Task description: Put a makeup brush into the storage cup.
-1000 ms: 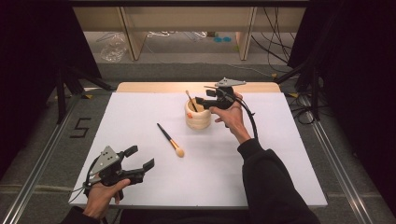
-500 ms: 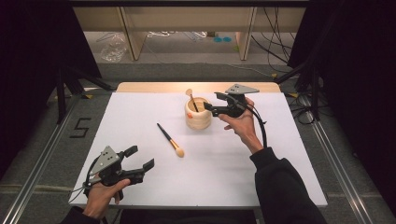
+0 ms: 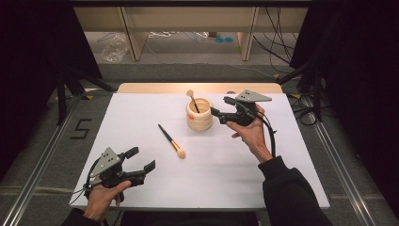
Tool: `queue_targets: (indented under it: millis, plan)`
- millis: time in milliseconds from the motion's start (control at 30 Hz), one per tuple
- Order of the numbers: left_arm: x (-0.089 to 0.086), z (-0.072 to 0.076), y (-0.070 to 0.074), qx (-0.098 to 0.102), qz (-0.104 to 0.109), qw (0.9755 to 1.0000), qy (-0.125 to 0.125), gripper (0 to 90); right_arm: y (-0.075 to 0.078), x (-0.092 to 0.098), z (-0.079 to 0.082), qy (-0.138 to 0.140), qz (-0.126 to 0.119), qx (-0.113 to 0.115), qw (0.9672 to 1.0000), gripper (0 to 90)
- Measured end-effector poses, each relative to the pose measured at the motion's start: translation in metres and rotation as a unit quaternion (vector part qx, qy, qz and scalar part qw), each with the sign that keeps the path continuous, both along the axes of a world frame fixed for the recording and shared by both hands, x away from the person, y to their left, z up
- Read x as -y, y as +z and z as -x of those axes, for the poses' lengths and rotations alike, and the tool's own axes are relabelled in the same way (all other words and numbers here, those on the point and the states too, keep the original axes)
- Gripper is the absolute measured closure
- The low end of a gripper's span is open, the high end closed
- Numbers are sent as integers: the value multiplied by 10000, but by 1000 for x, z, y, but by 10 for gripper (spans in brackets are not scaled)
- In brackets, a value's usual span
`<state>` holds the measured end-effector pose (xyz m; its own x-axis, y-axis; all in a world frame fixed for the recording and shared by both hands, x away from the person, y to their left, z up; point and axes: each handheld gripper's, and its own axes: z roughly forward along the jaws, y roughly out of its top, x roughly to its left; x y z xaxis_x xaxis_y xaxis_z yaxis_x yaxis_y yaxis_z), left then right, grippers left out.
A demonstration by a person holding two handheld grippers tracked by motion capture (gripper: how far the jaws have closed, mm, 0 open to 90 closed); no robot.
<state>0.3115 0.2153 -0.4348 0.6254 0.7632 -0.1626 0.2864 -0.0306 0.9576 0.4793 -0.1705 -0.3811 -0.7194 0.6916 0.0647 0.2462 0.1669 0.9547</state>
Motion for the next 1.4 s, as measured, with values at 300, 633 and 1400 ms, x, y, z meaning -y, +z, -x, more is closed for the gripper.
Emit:
queue_targets:
  millis: [300,633,1400]
  plan:
    - [0,0,0,14,-10,10000,-1,159,-5,4,15,-30,-64,-26,10000,232]
    - [0,0,0,15,-12,10000,-2,159,-10,12,39,-141,-73,13,9999,168]
    - [0,0,0,-15,1,10000,37,159,-30,28,83,-141,-195,-103,9997,183]
